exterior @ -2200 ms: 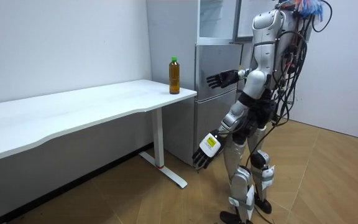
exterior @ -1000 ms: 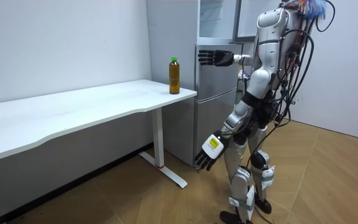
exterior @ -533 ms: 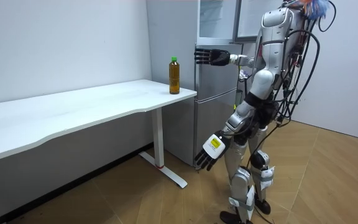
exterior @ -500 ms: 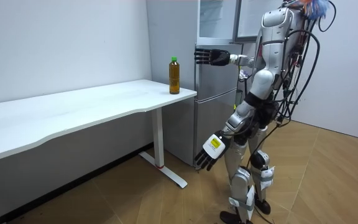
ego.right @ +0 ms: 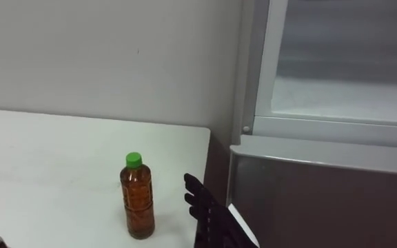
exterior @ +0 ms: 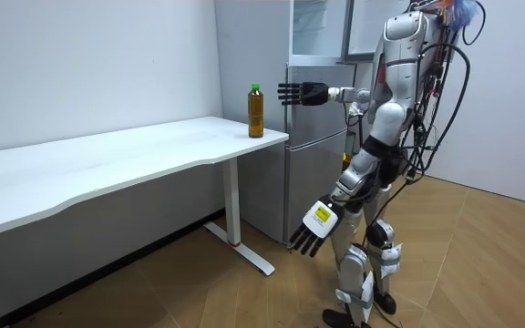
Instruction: Put the bottle in the upper fridge
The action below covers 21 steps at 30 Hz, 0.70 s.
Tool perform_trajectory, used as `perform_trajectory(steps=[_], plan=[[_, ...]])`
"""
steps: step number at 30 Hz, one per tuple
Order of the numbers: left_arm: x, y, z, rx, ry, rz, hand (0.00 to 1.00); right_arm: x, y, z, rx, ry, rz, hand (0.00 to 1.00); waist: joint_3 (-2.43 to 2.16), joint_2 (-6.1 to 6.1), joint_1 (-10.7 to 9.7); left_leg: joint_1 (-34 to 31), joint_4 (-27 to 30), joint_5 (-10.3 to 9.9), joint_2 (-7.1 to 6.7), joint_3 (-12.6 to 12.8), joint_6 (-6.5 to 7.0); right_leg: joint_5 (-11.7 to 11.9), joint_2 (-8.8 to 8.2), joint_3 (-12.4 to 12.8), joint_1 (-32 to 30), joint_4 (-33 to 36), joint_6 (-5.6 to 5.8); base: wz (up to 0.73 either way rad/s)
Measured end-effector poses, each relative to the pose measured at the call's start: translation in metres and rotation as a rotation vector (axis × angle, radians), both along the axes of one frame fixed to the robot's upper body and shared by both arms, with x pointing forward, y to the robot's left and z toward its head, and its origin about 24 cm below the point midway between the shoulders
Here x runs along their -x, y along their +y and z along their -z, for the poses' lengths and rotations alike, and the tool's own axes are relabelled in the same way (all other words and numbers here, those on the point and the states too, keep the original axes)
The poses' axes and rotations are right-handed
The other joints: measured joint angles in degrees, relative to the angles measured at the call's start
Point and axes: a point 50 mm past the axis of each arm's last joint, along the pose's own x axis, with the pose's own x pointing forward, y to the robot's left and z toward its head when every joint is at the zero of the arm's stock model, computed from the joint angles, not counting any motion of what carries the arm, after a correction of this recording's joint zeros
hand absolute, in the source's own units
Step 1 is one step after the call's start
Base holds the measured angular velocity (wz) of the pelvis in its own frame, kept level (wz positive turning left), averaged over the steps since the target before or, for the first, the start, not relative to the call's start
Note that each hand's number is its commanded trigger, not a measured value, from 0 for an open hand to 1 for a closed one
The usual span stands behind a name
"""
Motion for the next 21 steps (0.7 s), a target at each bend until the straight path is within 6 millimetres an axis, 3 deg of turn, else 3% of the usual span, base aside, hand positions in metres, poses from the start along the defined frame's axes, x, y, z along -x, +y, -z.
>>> perform_trajectory(steps=[8, 11, 21], plan=[[0.012, -0.002, 0.002, -0.028, 0.035, -0.039, 0.0, -0.015, 0.008, 0.015, 0.009, 0.073, 0.054, 0.0, -0.23, -0.5, 2.0, -0.3, 0.2, 0.1, -0.15, -0.6, 0.09, 0.0, -0.12, -0.5, 0.0, -0.1, 0.01, 0.04], [0.012, -0.002, 0.002, -0.029, 0.034, -0.049, 0.0, -0.019, 0.006, 0.019, 0.022, 0.091, 0.103, 0.0, -0.4, -0.83, 2.6, -0.9, 0.5, 0.3, -0.51, -1.9, 0.28, 0.0, -0.33, -1.6, 0.1, -0.1, 0.09, 0.22], [0.023, -0.002, 0.003, -0.036, 0.076, -0.058, 0.0, -0.024, 0.002, 0.039, 0.082, 0.148, 0.239, 0.0, -0.17, -0.8, 3.6, -3.0, 1.1, 0.6, -1.0, -4.6, 0.5, 0.2, -0.53, -4.4, 0.0, -0.1, 0.43, 0.15]])
